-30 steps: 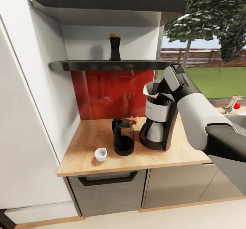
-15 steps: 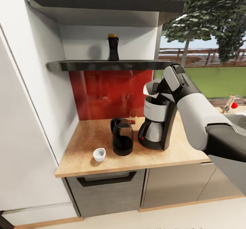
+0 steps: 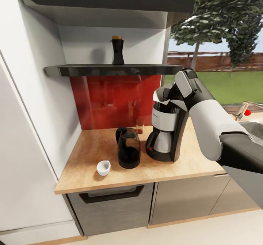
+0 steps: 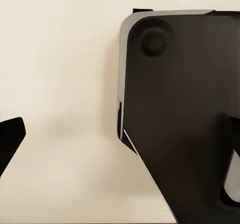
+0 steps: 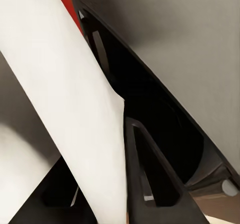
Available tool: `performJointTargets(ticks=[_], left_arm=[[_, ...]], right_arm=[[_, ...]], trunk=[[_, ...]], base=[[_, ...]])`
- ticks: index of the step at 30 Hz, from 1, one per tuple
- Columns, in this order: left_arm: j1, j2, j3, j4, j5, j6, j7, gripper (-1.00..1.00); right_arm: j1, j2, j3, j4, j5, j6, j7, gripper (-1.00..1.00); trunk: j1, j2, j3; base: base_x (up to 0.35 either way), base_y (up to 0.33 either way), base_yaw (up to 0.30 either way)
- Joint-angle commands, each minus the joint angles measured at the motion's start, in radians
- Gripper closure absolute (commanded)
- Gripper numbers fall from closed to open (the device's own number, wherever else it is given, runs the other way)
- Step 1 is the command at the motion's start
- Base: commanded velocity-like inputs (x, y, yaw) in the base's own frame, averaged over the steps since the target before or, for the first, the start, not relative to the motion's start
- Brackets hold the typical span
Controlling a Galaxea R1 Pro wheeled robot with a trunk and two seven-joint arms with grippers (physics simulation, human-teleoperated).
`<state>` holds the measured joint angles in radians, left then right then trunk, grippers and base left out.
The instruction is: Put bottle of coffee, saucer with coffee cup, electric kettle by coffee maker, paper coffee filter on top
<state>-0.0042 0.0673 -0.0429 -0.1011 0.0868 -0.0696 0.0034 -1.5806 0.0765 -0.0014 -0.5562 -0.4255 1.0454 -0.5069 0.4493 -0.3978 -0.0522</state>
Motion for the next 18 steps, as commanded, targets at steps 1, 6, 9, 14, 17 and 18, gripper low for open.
performJointTargets(ticks=[1, 6, 9, 14, 17, 18], left_arm=[[0.000, 0.000, -0.005, 0.000, 0.009, -0.003, 0.000, -1.00], [0.000, 0.000, -0.005, 0.000, 0.009, -0.003, 0.000, -1.00], [0.000, 0.000, -0.005, 0.000, 0.009, -0.003, 0.000, -1.00], [0.000, 0.000, -0.005, 0.000, 0.009, -0.003, 0.000, -1.00], [0.000, 0.000, -0.005, 0.000, 0.010, -0.003, 0.000, -1.00], [0.000, 0.000, -0.005, 0.000, 0.010, -0.003, 0.000, -1.00]], right_arm=[[-0.001, 0.000, 0.000, -0.001, -0.010, 0.002, -0.010, 1.00], [-0.001, 0.000, 0.000, -0.001, -0.010, 0.002, -0.011, 1.00], [-0.001, 0.000, 0.000, -0.001, -0.010, 0.002, -0.010, 1.00], [-0.001, 0.000, 0.000, -0.001, -0.010, 0.002, -0.010, 1.00], [-0.001, 0.000, 0.000, -0.001, -0.010, 0.002, -0.010, 1.00], [-0.001, 0.000, 0.000, -0.001, -0.010, 0.002, -0.010, 1.00]], trunk=[[0.001, -0.002, -0.002], [0.001, -0.002, -0.002], [0.001, -0.002, -0.002], [0.001, -0.002, -0.002], [0.001, -0.002, -0.002], [0.001, -0.002, -0.002]], base=[[0.014, 0.000, 0.000], [0.004, 0.000, -0.011], [0.000, 0.000, -0.189], [0.000, 0.000, -0.077], [0.000, 0.000, -0.009], [0.000, 0.000, -0.005]])
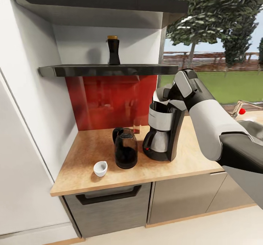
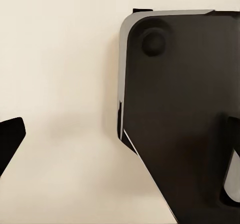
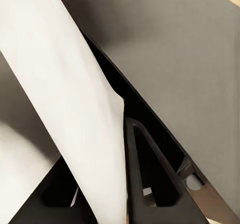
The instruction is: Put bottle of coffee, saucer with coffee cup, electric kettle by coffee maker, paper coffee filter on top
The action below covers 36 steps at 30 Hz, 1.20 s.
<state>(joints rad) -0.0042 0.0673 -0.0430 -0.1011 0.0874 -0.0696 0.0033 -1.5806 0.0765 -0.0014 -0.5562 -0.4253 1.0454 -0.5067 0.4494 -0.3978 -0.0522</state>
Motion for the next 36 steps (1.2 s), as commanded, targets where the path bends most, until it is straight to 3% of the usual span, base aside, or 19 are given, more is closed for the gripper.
performJointTargets(ticks=[1, 27, 28, 36], left_arm=[[0.000, 0.000, -0.005, 0.000, 0.009, -0.003, 0.000, -1.00], [0.000, 0.000, -0.005, 0.000, 0.009, -0.003, 0.000, -1.00], [0.000, 0.000, -0.005, 0.000, 0.009, -0.003, 0.000, -1.00], [0.000, 0.000, -0.006, 0.000, 0.009, -0.003, 0.000, -1.00]], right_arm=[[-0.001, 0.000, 0.000, -0.001, -0.010, 0.002, -0.010, 1.00], [-0.001, 0.000, 0.000, 0.000, -0.010, 0.002, -0.010, 1.00], [-0.001, 0.000, 0.000, 0.001, -0.010, 0.002, -0.010, -1.00], [-0.001, 0.000, 0.000, 0.001, -0.010, 0.002, -0.010, -1.00]], trunk=[[0.001, -0.002, -0.002], [0.001, -0.002, -0.002], [0.001, -0.002, -0.002], [0.001, -0.002, -0.002]], base=[[0.000, 0.000, -0.003], [0.030, 0.000, 0.000], [0.004, 0.000, 0.000], [0.000, 0.000, 0.000]])
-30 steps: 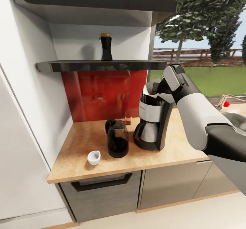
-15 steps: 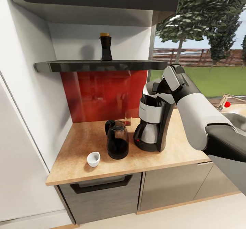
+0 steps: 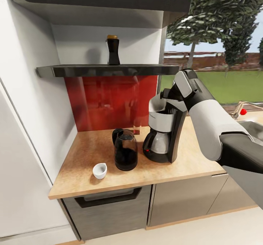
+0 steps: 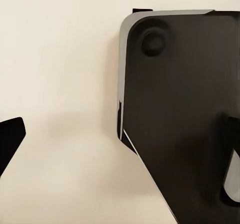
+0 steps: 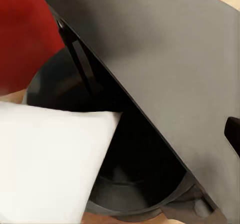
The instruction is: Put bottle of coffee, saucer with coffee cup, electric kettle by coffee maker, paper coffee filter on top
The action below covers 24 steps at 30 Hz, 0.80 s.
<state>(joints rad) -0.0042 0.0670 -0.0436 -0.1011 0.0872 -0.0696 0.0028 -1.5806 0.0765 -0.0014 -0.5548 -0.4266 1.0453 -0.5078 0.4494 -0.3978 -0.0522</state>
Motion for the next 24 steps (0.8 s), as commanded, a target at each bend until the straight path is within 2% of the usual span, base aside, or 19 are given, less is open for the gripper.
performJointTargets(ticks=[1, 24], left_arm=[[0.000, 0.000, -0.005, 0.000, 0.009, -0.003, 0.000, -1.00], [0.000, 0.001, -0.006, 0.000, 0.009, -0.003, 0.000, -1.00]], right_arm=[[-0.001, 0.000, 0.000, -0.001, -0.009, 0.002, -0.009, -1.00], [-0.001, 0.000, 0.000, -0.001, -0.009, 0.002, -0.009, -1.00]], trunk=[[0.001, -0.002, -0.002], [0.001, -0.002, -0.002]], base=[[0.000, 0.000, 0.000], [0.000, 0.000, 0.000]])
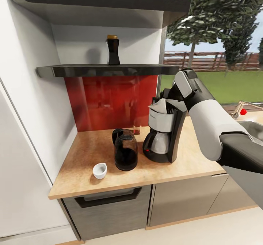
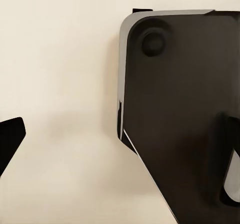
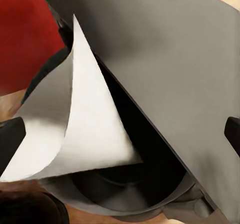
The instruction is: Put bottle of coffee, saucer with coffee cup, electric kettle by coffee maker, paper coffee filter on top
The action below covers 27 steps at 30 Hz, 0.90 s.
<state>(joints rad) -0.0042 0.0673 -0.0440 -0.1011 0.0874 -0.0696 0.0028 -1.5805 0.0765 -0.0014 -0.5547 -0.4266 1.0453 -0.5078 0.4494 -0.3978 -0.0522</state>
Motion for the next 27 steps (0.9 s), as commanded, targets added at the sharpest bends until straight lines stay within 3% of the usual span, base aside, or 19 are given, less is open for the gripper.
performJointTargets(ticks=[1, 27], left_arm=[[0.000, 0.000, -0.005, 0.000, 0.009, -0.003, 0.000, -1.00], [0.000, 0.000, -0.005, 0.000, 0.009, -0.003, 0.000, -1.00]], right_arm=[[-0.001, 0.000, 0.000, -0.001, -0.009, 0.002, -0.009, -1.00], [-0.001, 0.000, 0.000, 0.000, -0.009, 0.002, -0.009, -1.00]], trunk=[[0.001, -0.002, -0.002], [0.001, -0.002, -0.002]], base=[[0.000, 0.000, 0.000], [-0.002, -0.009, 0.000]])
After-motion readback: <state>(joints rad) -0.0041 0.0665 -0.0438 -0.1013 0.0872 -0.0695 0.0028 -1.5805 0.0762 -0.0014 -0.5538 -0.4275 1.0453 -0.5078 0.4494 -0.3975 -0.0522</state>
